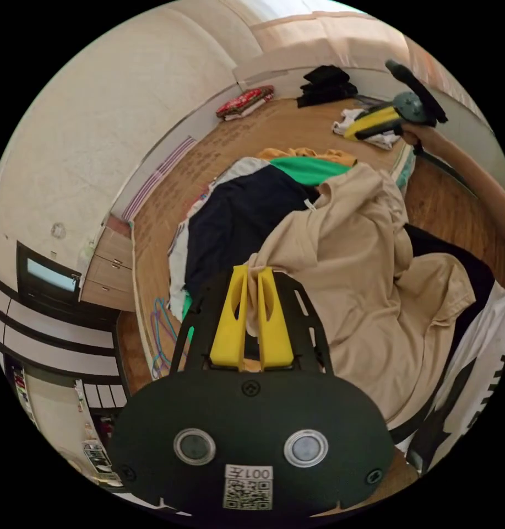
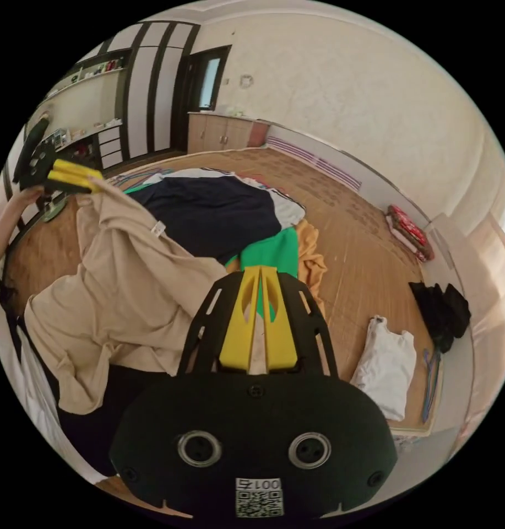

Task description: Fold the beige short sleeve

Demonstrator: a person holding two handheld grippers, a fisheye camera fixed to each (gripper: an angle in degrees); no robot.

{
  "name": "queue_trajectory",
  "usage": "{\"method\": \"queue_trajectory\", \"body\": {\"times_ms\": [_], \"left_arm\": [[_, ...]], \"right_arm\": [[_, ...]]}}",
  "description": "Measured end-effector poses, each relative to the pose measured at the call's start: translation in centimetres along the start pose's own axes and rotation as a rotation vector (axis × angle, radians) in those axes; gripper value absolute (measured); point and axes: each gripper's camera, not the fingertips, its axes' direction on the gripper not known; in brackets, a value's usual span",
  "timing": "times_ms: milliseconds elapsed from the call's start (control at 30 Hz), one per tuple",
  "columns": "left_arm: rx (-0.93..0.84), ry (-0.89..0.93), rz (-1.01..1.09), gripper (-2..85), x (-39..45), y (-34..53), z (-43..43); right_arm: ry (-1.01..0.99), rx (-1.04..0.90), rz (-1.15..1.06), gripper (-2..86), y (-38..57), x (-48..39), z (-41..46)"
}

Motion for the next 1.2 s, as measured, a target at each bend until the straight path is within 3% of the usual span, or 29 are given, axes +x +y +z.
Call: {"method": "queue_trajectory", "body": {"times_ms": [133,233,367,467,567,700,933,967,1067,1133,1200], "left_arm": [[0.044,-0.049,0.0,1.9,-1.7,-1.0,-2.3],[0.022,-0.082,0.027,1.9,-1.8,-1.4,-2.3],[0.027,-0.098,0.075,1.9,-1.5,-1.0,-2.4],[0.003,-0.092,0.071,2.1,-1.6,-0.7,-2.2],[-0.024,-0.091,0.047,1.6,-2.2,-0.1,-2.9],[0.005,-0.132,-0.027,-0.3,-3.2,1.4,-7.2],[0.026,-0.487,-0.097,-0.7,-7.6,-2.0,-11.8],[0.027,-0.469,-0.084,-0.5,-7.9,-2.7,-11.3],[-0.034,-0.161,0.037,1.1,-8.4,-5.8,-6.9],[-0.028,0.049,0.136,7.6,-7.1,-6.7,-2.9],[-0.041,0.132,0.173,10.5,-5.8,-6.6,0.2]], "right_arm": [[-0.196,-0.068,-0.081,14.0,0.0,-0.5,3.2],[-0.26,-0.152,-0.132,16.8,-0.4,-2.1,6.6],[-0.271,-0.227,-0.153,14.7,-1.0,-2.8,10.1],[-0.413,-0.278,-0.148,7.6,-1.1,-2.4,11.5],[-0.395,-0.226,-0.135,3.6,-0.6,-2.3,8.8],[-0.252,-0.014,-0.151,2.4,1.1,-2.8,-0.7],[-0.051,0.189,-0.15,2.3,-2.3,-3.0,-11.0],[-0.045,0.195,-0.159,2.3,-2.9,-3.1,-11.0],[0.063,0.164,-0.221,2.4,-5.9,-4.4,-9.3],[0.144,0.117,-0.241,2.4,-7.3,-5.4,-6.9],[0.166,0.106,-0.246,2.4,-7.6,-6.0,-5.4]]}}
